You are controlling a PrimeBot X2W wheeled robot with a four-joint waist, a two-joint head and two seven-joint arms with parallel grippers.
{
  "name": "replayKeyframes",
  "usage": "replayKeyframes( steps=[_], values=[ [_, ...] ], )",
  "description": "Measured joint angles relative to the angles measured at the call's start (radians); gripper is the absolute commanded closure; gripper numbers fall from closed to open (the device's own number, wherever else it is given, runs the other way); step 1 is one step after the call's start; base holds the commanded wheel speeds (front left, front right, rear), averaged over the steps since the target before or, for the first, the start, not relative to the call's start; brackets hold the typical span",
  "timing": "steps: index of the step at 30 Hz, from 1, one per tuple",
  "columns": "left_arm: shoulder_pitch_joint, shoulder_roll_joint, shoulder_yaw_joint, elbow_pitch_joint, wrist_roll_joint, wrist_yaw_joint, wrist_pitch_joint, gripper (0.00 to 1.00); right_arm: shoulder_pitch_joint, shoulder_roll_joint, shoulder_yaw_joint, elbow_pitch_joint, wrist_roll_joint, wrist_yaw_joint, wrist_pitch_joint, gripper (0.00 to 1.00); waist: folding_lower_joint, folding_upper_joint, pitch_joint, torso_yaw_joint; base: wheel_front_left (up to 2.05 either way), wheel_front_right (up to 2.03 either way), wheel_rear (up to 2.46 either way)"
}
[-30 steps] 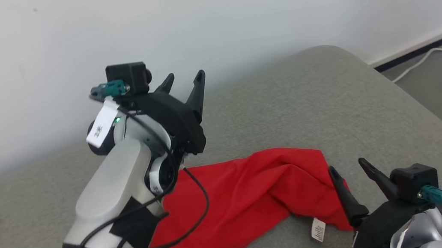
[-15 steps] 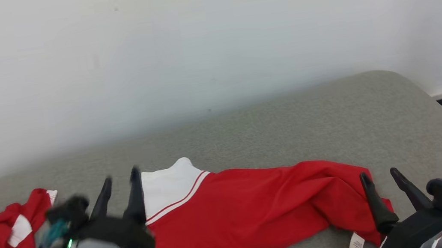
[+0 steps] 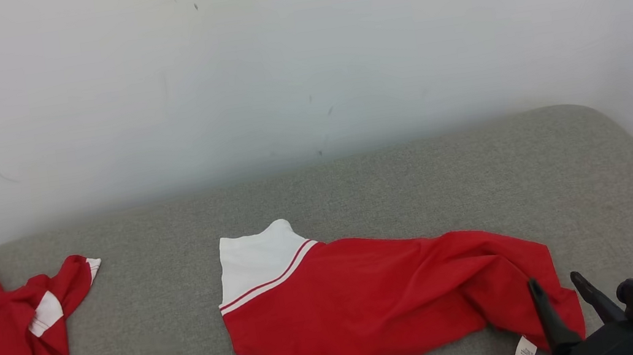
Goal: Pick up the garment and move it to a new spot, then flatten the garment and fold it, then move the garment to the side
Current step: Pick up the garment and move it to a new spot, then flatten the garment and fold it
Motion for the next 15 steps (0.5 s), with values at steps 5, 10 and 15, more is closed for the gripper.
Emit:
replayKeyframes(
  steps=[5,10,15],
  values=[
    [0.077,-0.021,0.131,-0.049,0.019,0.000,-0.003,0.00,0.015,0.004,-0.007,-0.002,-0.010,-0.009,-0.002,0.00,0.0001,0.0000,0.003,-0.007,0.00,0.00,0.00],
    [0.138,-0.056,0.201,-0.128,0.026,0.000,-0.008,0.00,0.022,0.012,-0.030,-0.001,-0.010,-0.018,-0.018,0.00,0.0000,0.0000,-0.006,-0.011,0.00,0.00,0.00],
    [0.186,-0.058,0.225,-0.213,0.057,0.000,-0.009,0.00,0.025,0.018,-0.024,0.004,-0.010,-0.018,-0.019,0.00,0.0000,0.0000,-0.017,-0.012,0.00,0.00,0.00]
  ],
)
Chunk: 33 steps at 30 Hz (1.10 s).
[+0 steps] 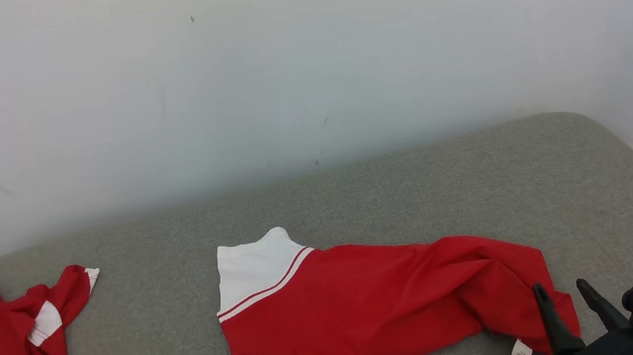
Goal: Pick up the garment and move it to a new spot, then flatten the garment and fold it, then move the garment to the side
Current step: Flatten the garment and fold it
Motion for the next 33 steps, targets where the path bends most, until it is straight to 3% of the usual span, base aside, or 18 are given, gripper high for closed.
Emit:
replayKeyframes(
  steps=[11,23,29,33],
  values=[
    [0.078,-0.044,0.055,-0.102,0.089,0.000,0.004,0.00,-0.009,-0.001,0.014,0.000,-0.014,0.000,0.001,0.00,0.0002,0.0000,0.001,-0.002,0.00,0.00,0.00],
    [0.101,-0.095,0.097,-0.178,0.145,0.000,0.083,0.00,-0.010,0.001,0.026,-0.001,-0.024,0.000,0.001,0.00,0.0001,0.0000,0.018,-0.015,0.00,0.00,0.00],
    [0.084,-0.090,0.094,-0.176,0.176,0.000,0.177,0.00,-0.011,0.000,0.033,-0.008,-0.026,0.000,0.002,0.00,0.0001,0.0000,0.040,-0.023,0.00,0.00,0.00],
    [-0.042,-0.079,0.069,-0.117,0.205,0.000,0.282,0.00,-0.012,-0.004,0.039,-0.022,-0.033,0.000,0.009,0.00,0.0002,0.0002,0.062,-0.030,0.00,0.00,0.00]
  ],
)
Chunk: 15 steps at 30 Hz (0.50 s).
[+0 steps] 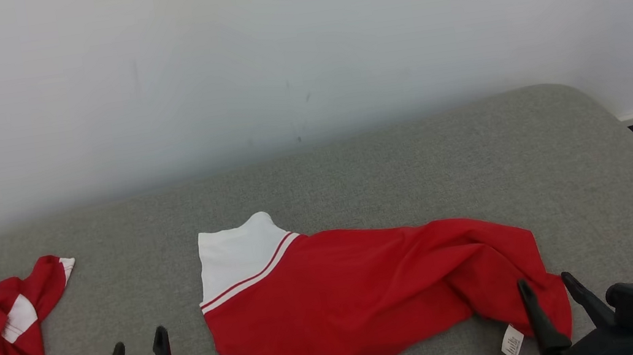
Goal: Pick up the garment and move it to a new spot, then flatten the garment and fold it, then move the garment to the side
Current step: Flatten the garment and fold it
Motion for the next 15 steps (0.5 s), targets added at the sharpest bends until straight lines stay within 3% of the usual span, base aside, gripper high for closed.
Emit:
replayKeyframes(
  steps=[8,15],
  values=[
    [-0.297,-0.006,-0.017,0.182,0.038,0.000,0.242,0.00,-0.057,-0.005,0.040,-0.028,-0.008,0.014,0.019,0.00,0.0000,0.0000,0.071,-0.040,0.00,0.00,0.00],
    [-0.435,0.018,-0.001,0.295,0.093,0.000,0.366,0.00,-0.073,-0.007,0.049,-0.054,-0.013,0.021,0.028,0.00,0.0001,0.0000,0.132,-0.089,0.00,0.00,0.00]
  ],
)
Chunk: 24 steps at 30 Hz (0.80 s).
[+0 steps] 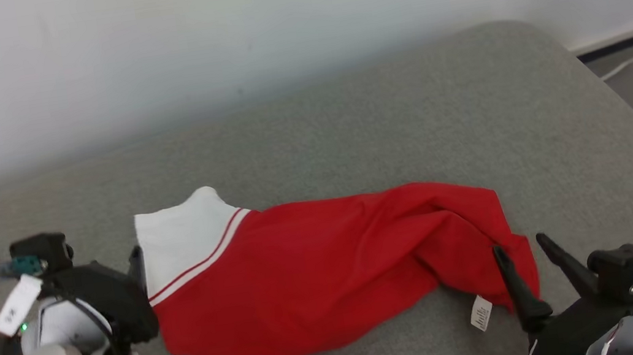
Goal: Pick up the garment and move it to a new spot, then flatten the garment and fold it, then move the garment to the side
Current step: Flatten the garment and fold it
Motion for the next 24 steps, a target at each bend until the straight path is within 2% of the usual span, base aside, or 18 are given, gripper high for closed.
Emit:
replayKeyframes(
  steps=[10,15,24],
  values=[
    [-0.172,0.012,0.055,0.162,0.099,0.000,0.125,0.00,-0.065,-0.007,-0.008,-0.012,-0.001,0.009,0.001,0.00,0.0001,0.0001,0.117,-0.084,0.00,0.00,0.00],
    [-0.248,0.005,0.080,0.219,0.126,0.000,0.139,0.00,-0.074,-0.006,-0.008,-0.013,-0.001,0.012,0.001,0.00,0.0001,0.0001,0.166,-0.117,0.00,0.00,0.00],
    [-0.278,0.012,0.162,0.320,0.284,0.000,0.150,0.00,-0.108,-0.005,-0.004,-0.001,-0.001,0.016,0.000,0.00,-0.0001,0.0000,0.219,-0.151,0.00,0.00,0.00]
  ],
)
